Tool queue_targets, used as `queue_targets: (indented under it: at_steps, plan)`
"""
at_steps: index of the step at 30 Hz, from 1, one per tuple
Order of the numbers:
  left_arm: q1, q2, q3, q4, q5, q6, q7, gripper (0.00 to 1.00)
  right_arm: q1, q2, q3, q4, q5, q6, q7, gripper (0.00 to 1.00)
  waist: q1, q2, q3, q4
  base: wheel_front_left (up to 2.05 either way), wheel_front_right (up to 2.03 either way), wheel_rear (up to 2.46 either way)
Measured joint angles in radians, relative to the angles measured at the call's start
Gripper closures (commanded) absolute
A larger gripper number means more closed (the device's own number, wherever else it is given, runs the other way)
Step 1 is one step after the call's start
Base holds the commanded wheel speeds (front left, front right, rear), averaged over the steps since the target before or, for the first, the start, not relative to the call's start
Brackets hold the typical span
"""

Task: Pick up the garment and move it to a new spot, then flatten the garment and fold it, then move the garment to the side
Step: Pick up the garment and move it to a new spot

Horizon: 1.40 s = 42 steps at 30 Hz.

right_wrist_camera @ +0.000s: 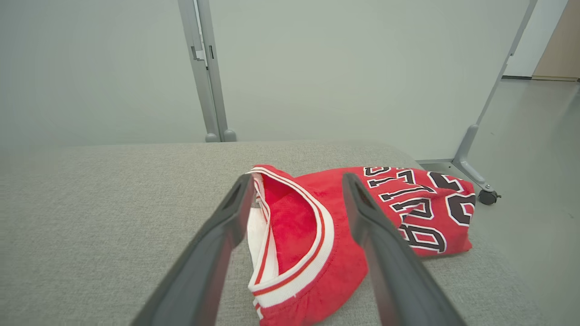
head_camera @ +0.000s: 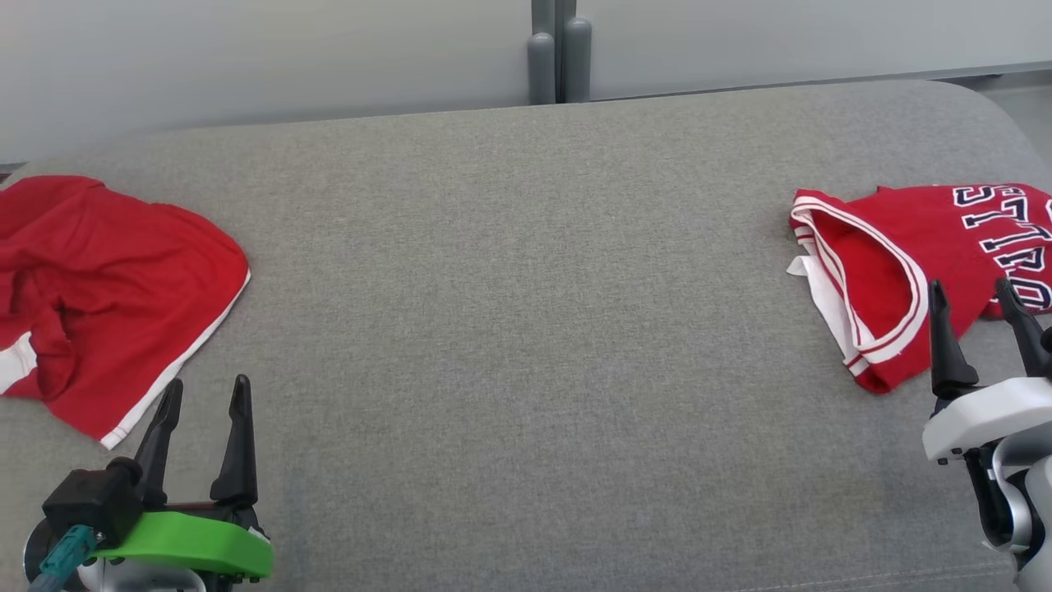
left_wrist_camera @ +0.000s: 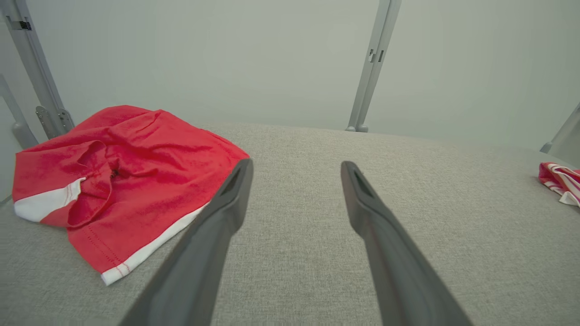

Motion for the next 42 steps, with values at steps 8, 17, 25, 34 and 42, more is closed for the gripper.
queue_targets:
  at_steps: [8,17,25,34,42]
  plan:
    - [0.024,-0.01,0.066,-0.013,-0.004,0.037,-0.001,0.0,0.015,0.008,0.08,-0.032,-0.041,0.021,0.0,0.0,0.0,0.0,-0.009,0.083,0.0,0.0,0.0]
    - [0.174,-0.031,0.218,-0.08,-0.034,0.107,-0.002,0.0,-0.075,0.067,0.232,-0.03,-0.089,0.109,0.002,0.0,0.0,0.0,-0.025,0.202,0.0,0.0,0.0]
    - [0.193,-0.037,0.207,-0.114,-0.043,0.086,-0.004,0.0,-0.079,0.055,0.201,-0.01,-0.091,0.103,0.01,0.0,0.0,0.0,-0.033,0.313,0.0,0.0,0.0]
    - [0.168,-0.028,0.156,-0.098,-0.042,0.04,-0.004,0.0,-0.039,0.031,0.146,-0.018,-0.086,0.06,0.01,0.0,0.0,0.0,-0.028,0.433,0.0,0.0,0.0]
    - [0.011,0.0,0.119,-0.096,-0.13,-0.002,0.071,0.0,-0.047,-0.012,0.116,-0.09,-0.089,0.051,0.032,0.0,0.0,0.0,0.028,0.48,0.0,0.0,0.0]
